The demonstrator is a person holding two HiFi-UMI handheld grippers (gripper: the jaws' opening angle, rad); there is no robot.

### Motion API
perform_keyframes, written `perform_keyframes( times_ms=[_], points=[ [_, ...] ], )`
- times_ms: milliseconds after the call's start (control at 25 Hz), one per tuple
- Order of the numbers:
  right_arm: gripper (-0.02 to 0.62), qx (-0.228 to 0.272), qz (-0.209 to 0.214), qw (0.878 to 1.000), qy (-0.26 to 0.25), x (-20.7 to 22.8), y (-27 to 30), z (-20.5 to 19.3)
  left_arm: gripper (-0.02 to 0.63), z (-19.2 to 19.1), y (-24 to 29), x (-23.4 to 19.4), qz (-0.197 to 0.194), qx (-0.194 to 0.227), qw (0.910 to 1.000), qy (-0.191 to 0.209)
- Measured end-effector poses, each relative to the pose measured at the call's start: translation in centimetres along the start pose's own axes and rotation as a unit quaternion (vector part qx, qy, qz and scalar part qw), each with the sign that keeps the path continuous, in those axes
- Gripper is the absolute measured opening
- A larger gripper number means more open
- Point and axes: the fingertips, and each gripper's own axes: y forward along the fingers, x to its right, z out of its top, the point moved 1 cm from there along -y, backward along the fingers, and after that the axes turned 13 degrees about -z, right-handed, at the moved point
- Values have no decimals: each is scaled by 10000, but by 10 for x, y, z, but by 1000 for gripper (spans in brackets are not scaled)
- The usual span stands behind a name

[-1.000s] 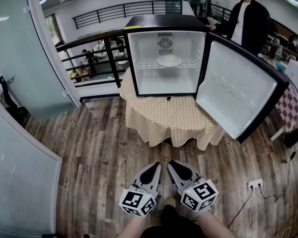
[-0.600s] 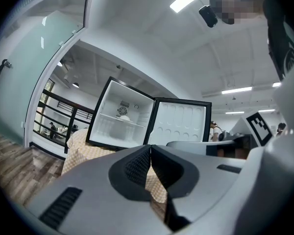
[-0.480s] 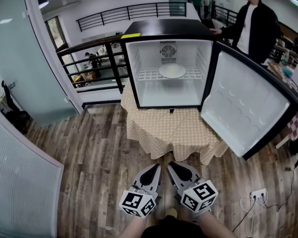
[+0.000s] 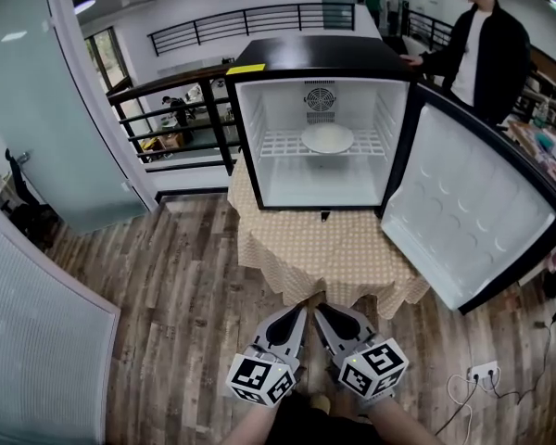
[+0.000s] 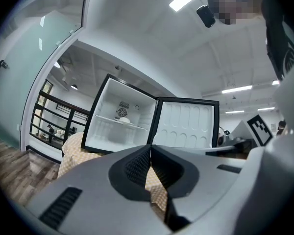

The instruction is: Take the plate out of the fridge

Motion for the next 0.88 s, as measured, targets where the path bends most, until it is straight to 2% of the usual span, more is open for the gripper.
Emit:
perform_keyframes(
  times_ms=[360,880],
  points=[
    [54,65,-118,9999,61,21,34,14,11,4,31,-29,-132,-37,9999,-26],
    [54,170,-344,9993,7,56,122,48,11,30,97,-106,-422,31,9991,-31]
  ],
)
